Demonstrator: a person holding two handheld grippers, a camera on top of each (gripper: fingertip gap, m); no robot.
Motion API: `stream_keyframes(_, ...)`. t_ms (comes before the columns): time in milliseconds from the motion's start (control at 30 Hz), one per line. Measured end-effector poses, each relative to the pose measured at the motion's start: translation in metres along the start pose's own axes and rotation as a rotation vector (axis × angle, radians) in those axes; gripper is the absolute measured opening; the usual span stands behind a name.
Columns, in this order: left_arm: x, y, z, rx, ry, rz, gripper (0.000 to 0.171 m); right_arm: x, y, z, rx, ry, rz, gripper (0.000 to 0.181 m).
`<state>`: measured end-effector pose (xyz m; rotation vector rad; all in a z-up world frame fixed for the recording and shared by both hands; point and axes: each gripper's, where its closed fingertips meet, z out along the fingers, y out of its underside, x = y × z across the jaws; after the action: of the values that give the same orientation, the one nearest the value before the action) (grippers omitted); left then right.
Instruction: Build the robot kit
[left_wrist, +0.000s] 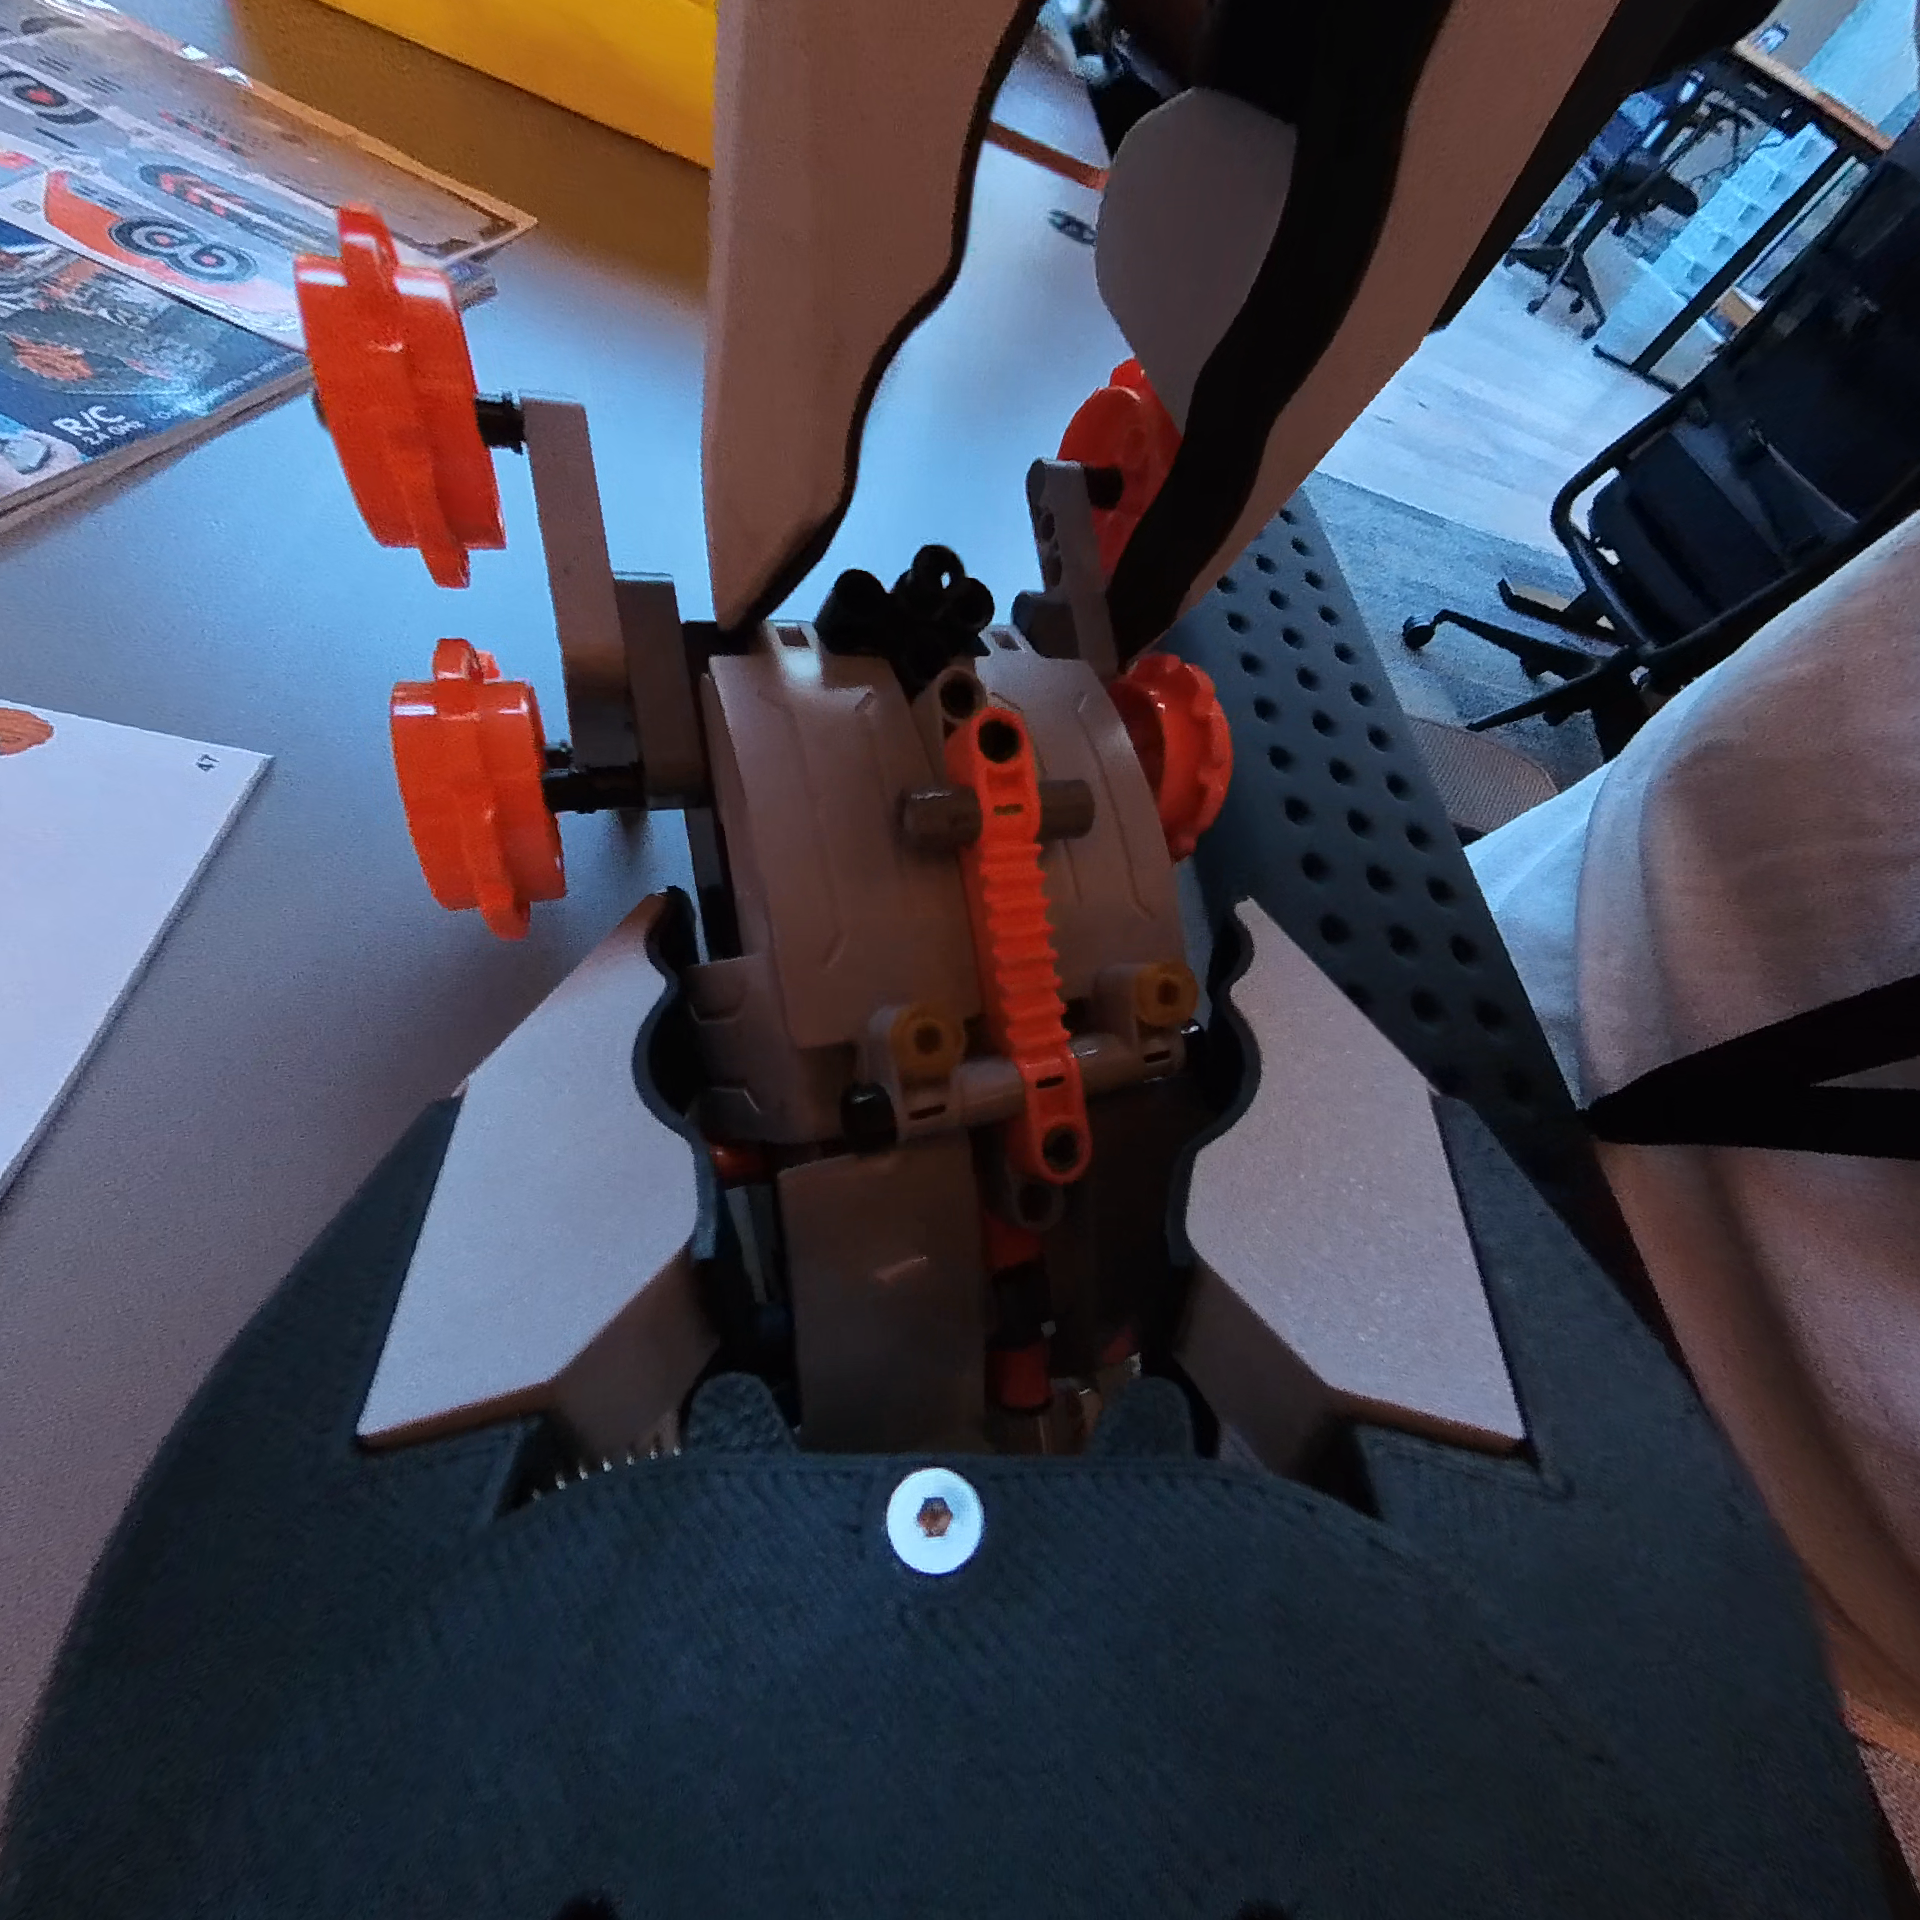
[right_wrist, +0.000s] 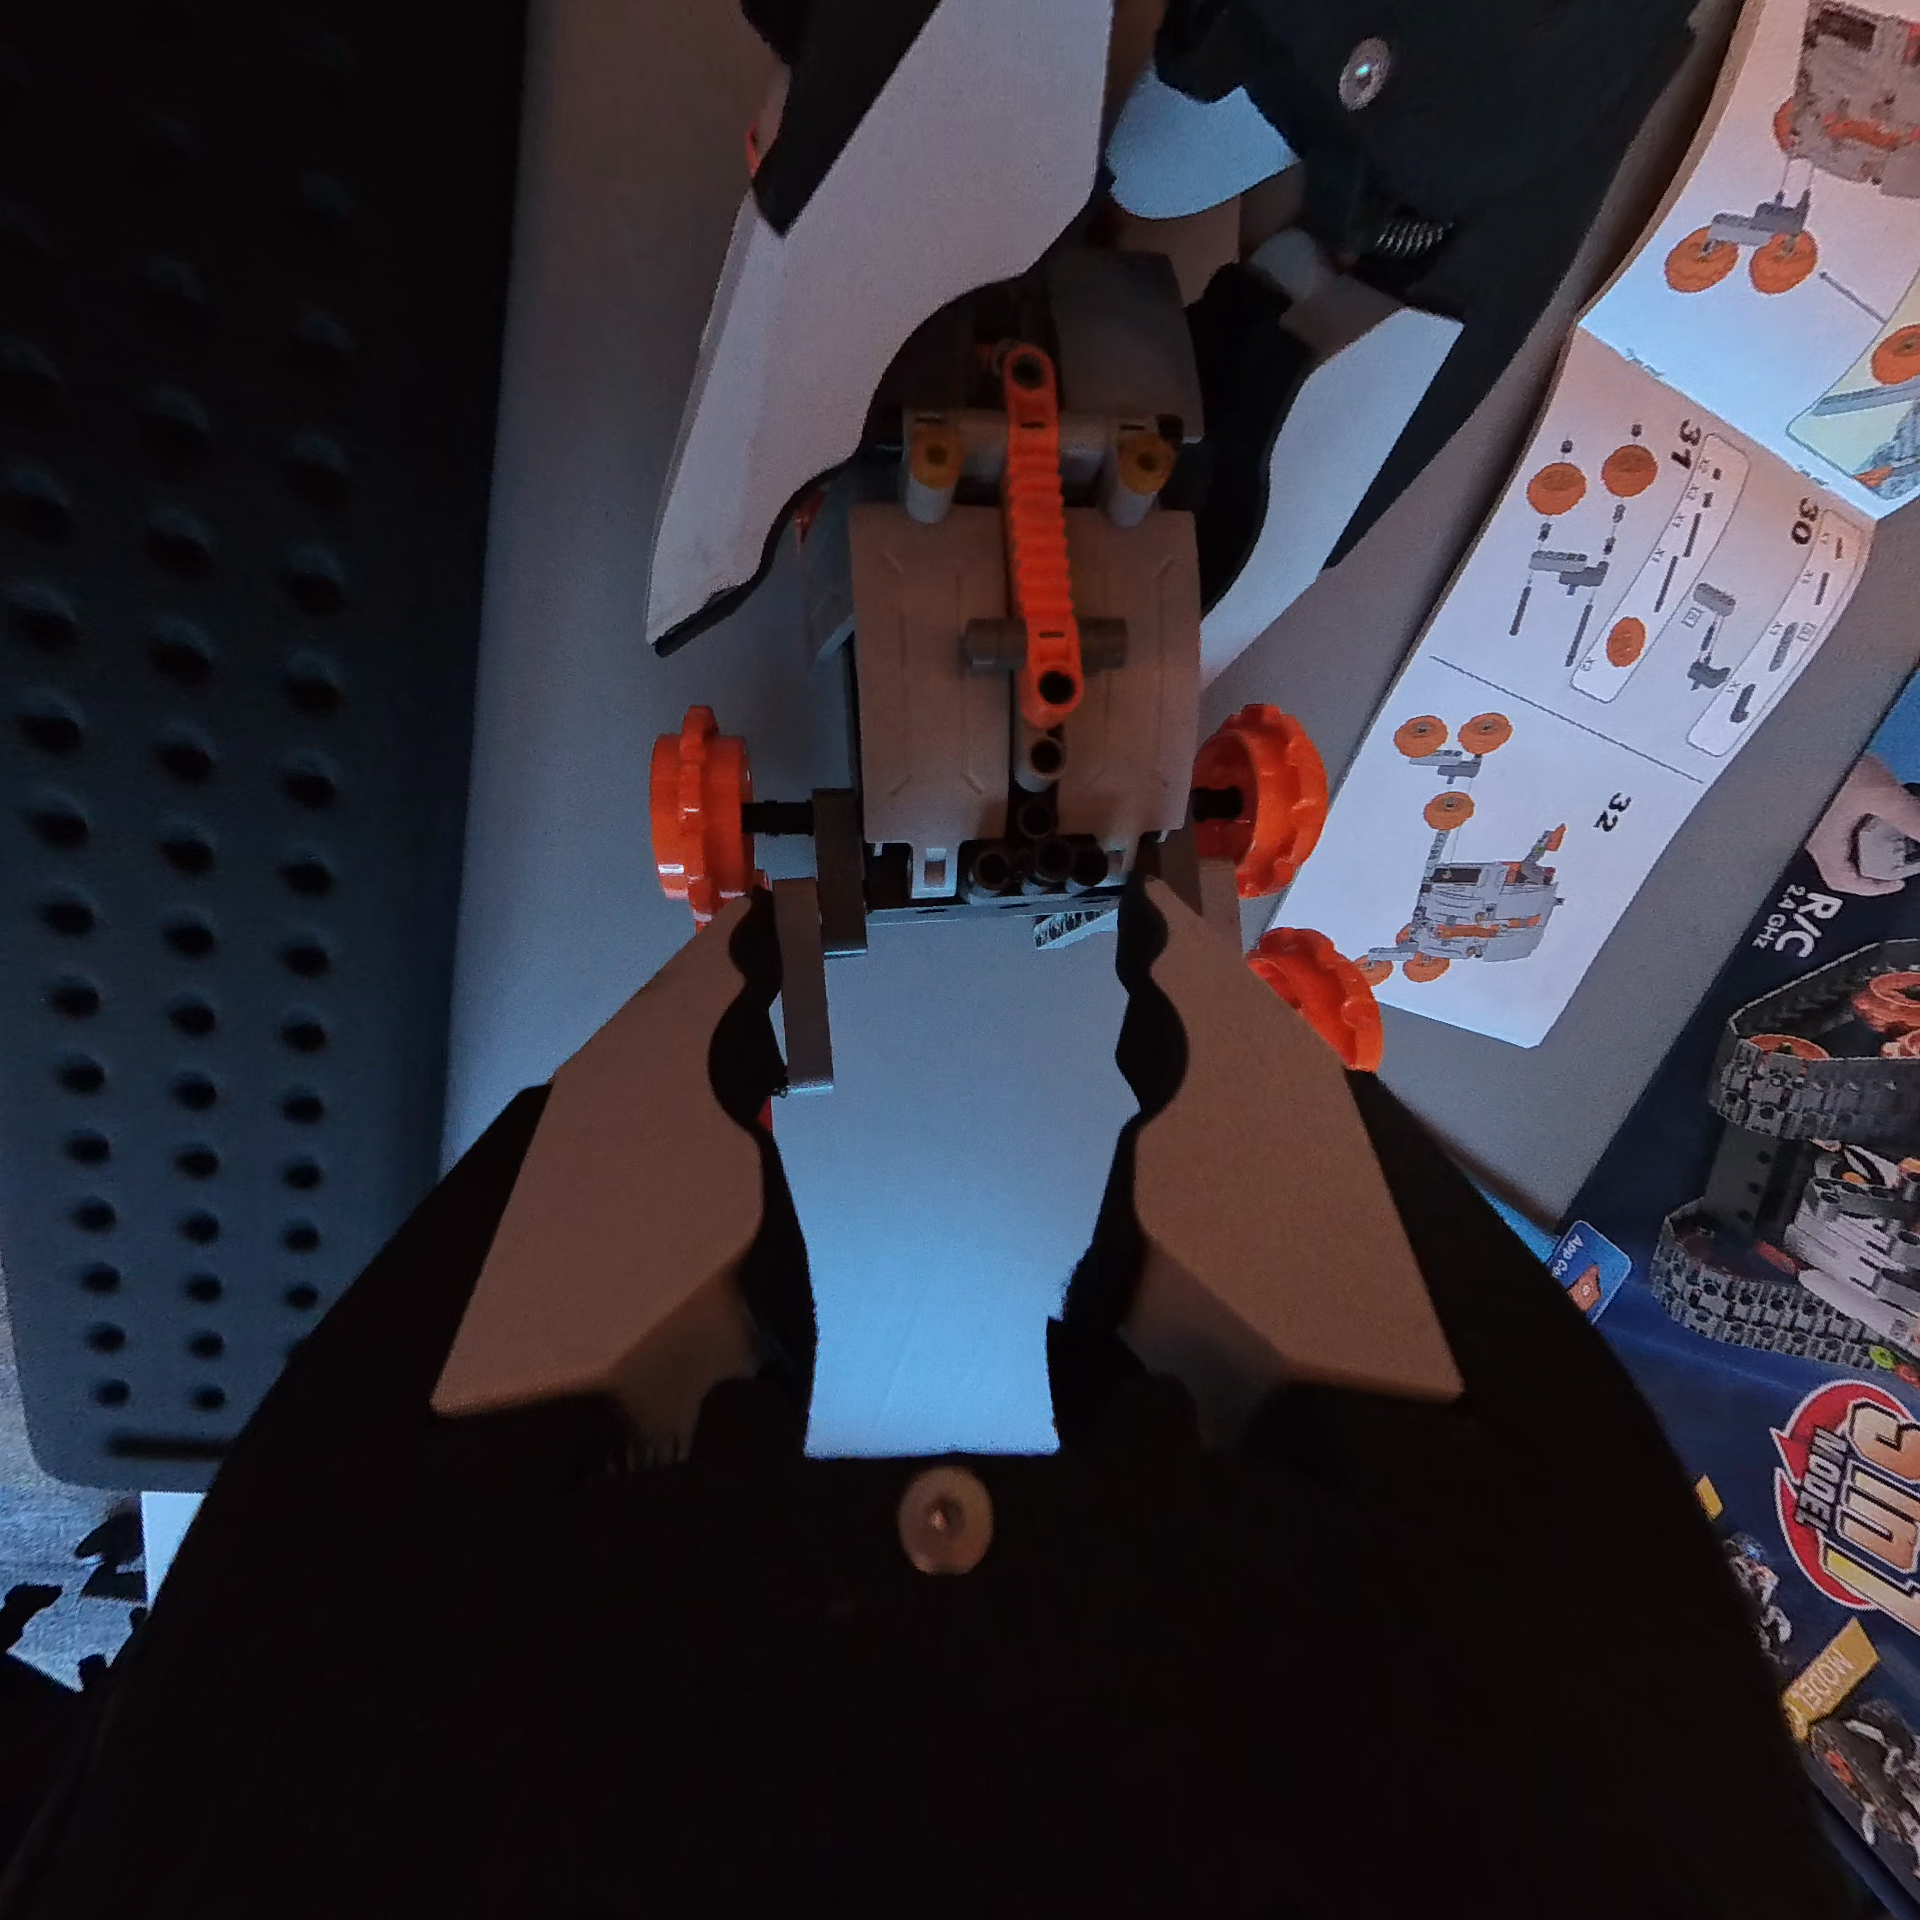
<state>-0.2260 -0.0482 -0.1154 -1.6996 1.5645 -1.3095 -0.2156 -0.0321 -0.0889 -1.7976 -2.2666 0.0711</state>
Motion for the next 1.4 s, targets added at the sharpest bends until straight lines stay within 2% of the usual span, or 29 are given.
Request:
stream_keyframes(600,-0.003,0.003,0.000,-0.066,-0.067,0.054,0.099,0.002,-0.001,0.000,0.031,0.005,-0.018,0.065)
stream_keyframes(633,-0.002,0.003,0.000,-0.068,-0.065,0.060,0.099,0.003,-0.002,0.000,0.032,0.014,-0.020,0.068)
stream_keyframes(733,0.001,0.002,0.000,-0.061,-0.061,0.073,0.099,0.013,0.000,0.000,0.027,0.056,0.010,0.098)
stream_keyframes(767,0.003,0.002,0.000,-0.061,-0.059,0.082,0.099,0.012,-0.001,0.000,0.038,0.043,0.008,0.102)
stream_keyframes(900,0.005,0.002,0.002,-0.071,-0.058,0.088,0.098,0.001,-0.002,0.004,0.038,-0.054,0.025,0.094)
stream_keyframes(1400,0.009,0.001,0.004,-0.050,-0.009,0.017,0.095,-0.006,0.003,0.006,-0.093,-0.129,0.122,0.095)
